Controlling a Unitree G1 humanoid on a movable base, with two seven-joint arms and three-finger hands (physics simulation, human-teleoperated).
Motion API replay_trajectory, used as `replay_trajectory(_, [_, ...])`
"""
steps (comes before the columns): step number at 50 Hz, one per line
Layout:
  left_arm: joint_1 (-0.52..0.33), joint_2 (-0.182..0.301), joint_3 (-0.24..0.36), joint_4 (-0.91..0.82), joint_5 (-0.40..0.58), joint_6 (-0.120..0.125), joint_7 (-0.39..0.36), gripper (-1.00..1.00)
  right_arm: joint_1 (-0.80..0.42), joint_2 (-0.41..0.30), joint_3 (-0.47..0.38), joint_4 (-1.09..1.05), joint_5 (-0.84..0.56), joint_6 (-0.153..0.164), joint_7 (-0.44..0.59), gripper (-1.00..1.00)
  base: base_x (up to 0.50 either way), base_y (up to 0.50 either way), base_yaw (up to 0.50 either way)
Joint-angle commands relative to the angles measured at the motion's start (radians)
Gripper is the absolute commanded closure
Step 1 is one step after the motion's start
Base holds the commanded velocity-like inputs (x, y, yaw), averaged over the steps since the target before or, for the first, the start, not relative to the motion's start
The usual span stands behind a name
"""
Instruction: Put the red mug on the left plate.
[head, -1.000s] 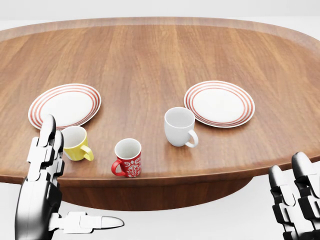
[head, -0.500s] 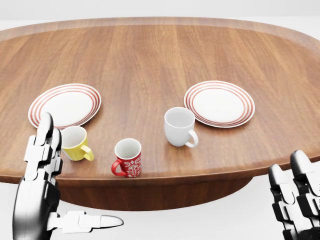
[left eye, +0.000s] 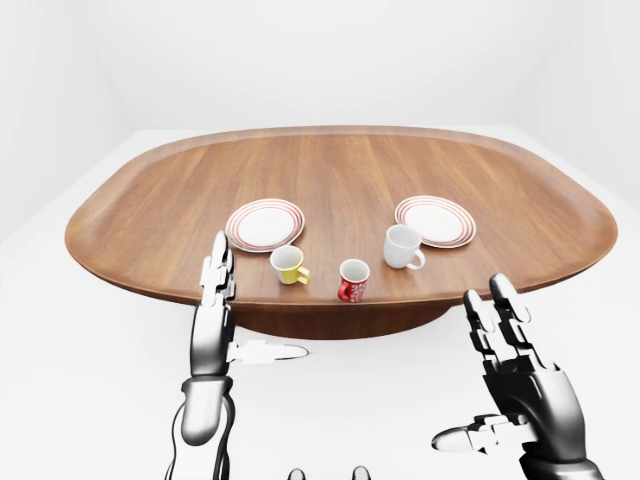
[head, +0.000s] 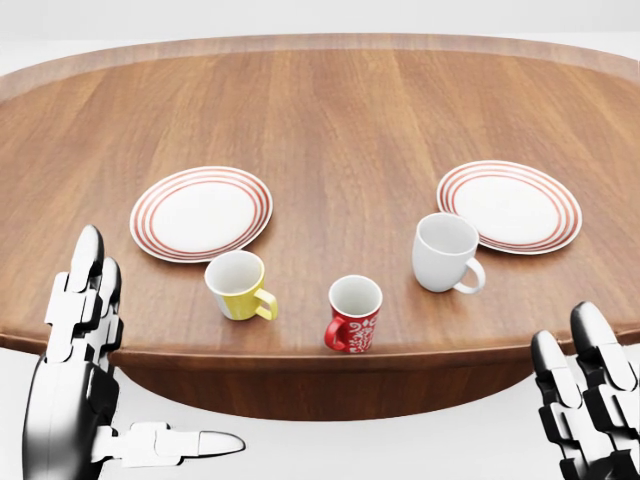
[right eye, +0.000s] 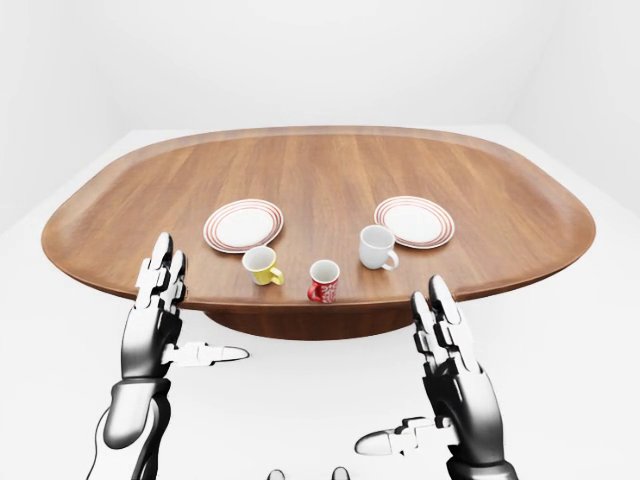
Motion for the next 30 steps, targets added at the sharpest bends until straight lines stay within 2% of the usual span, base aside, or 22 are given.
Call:
replay_trajectory(1, [0.002, 0.001, 0.002, 0.003, -0.006, 0.0, -0.003, -1.0, 0.003, -0.006, 0.008, 0.005, -0.006, 0.0, -0.008, -1.0, 0.02, 0.5, 0.0])
replay_trajectory(30, [0.0, -0.001, 0.004, 0.016, -0.003, 0.0, -0.002, -1.0, 0.009, -0.011, 0.012, 0.009, 0.001, 0.0, -0.01, -1.0, 0.04, 0.5, 0.0])
